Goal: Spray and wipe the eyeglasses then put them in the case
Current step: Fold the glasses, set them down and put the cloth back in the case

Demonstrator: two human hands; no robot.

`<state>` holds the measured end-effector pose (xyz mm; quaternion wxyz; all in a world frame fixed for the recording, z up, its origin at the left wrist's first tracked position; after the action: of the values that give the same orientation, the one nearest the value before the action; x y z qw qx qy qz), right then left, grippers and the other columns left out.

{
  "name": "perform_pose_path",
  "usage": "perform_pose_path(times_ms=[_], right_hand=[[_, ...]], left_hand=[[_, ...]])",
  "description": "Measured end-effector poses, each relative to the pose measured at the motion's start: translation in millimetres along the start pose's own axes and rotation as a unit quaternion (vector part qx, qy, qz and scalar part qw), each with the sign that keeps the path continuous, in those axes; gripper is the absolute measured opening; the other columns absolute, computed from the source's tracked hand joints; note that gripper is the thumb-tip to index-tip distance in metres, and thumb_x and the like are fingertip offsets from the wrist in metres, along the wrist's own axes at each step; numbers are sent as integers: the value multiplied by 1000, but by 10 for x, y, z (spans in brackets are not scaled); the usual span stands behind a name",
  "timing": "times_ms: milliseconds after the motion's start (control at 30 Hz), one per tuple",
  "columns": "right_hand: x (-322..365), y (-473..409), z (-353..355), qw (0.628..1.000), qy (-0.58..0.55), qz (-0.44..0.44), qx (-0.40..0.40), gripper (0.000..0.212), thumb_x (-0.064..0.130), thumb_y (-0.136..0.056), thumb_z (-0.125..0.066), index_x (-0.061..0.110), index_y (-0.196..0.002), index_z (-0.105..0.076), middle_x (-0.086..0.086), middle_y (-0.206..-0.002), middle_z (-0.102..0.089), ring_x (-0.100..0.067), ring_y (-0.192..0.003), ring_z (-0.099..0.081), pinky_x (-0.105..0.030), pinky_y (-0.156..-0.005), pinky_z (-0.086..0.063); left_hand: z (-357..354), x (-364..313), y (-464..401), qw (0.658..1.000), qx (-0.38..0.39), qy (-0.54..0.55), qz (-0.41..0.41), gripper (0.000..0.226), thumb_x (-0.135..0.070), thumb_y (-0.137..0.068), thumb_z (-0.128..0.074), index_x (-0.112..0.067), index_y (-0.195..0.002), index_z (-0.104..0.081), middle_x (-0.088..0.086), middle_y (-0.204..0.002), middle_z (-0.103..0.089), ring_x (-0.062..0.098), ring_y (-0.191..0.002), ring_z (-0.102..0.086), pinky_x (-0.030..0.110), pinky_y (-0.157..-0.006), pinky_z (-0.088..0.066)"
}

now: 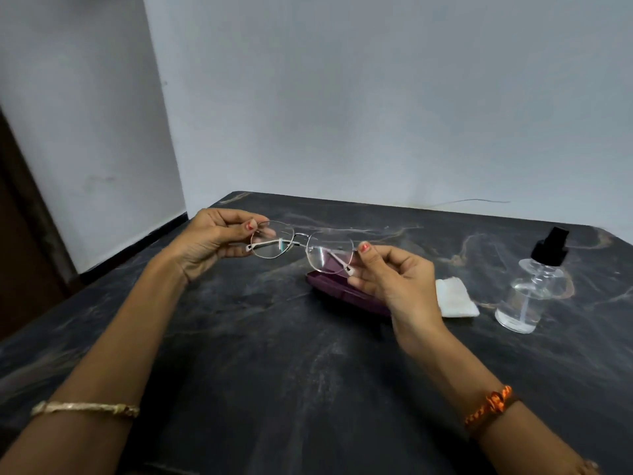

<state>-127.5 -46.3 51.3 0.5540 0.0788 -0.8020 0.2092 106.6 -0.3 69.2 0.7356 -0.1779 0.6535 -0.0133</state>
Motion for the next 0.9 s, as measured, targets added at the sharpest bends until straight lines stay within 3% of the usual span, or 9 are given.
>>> perform_pose_path(times_ms=[100,167,200,267,400,567,767,900], right_hand=[[-271,130,-260,996,-11,-87,33,18,15,-84,-60,5,-70,-65,-1,-59,-70,-9,-55,-67,-16,-51,-53],[-424,204,-369,989,-34,-141,41,20,16,-84,-59,6,-68,-65,-3,-60,-70,-12,-56,-68,-16,-50,-53],[-473,224,-413,985,-43,-159,44,20,16,-84,-59,6,-67,-64,-4,-60,-71,-13,-56,-69,-16,-50,-53],[-538,267,-477,982,-34,-177,54,19,16,-85,-58,6,-70,-64,-4,-62,-71,-13,-57,-69,-17,-50,-53],[-611,330,-514,983,21,-171,60,14,12,-87,-56,6,-76,-63,-6,-66,-69,-10,-55,-68,-16,-53,-55],[-614,336,-480,986,75,-139,54,12,9,-87,-57,11,-77,-63,-8,-68,-69,-9,-55,-67,-16,-53,-55],[-633,289,-482,981,156,-100,61,11,9,-87,-57,20,-85,-58,-7,-69,-69,-8,-55,-68,-15,-51,-53],[-611,271,-438,980,184,-65,40,13,8,-83,-62,15,-93,-59,-6,-66,-70,-9,-55,-69,-16,-51,-54]], left_hand=[[225,85,113,1000,12,10,11,15,-30,-63,-70,-20,-74,-75,-3,-70,-75,4,-67,-69,15,-53,-55],[335,165,183,999,19,15,24,38,-42,-46,-83,-18,-74,-75,-1,-70,-75,6,-66,-69,16,-55,-56],[381,192,214,999,20,14,35,37,-41,-46,-83,-18,-74,-75,-1,-69,-75,5,-65,-69,16,-55,-56],[448,278,256,998,27,10,59,11,-25,-63,-71,-19,-72,-75,-2,-67,-75,4,-63,-68,14,-52,-55],[440,495,252,986,34,-49,155,25,0,-82,-52,-14,-75,-71,-5,-65,-74,2,-59,-67,12,-48,-52],[419,620,239,965,62,-117,225,18,-1,-85,-52,-11,-81,-66,-7,-65,-74,0,-63,-66,11,-49,-51],[427,636,221,962,36,-138,231,18,-20,-86,-55,-12,-77,-68,-9,-64,-73,-3,-53,-61,10,-46,-49],[415,643,197,959,24,-178,217,23,-23,-87,-54,-11,-73,-67,-11,-58,-71,-2,-49,-59,11,-44,-48]])
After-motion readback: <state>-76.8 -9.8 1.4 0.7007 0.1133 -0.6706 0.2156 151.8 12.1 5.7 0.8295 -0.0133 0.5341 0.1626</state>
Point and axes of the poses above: each hand's wrist, its own y-axis away from the middle knuckle, its own z-axis out of the back of the hand, x = y × z, the point moved 7 cm from there along -y, towards the middle knuckle
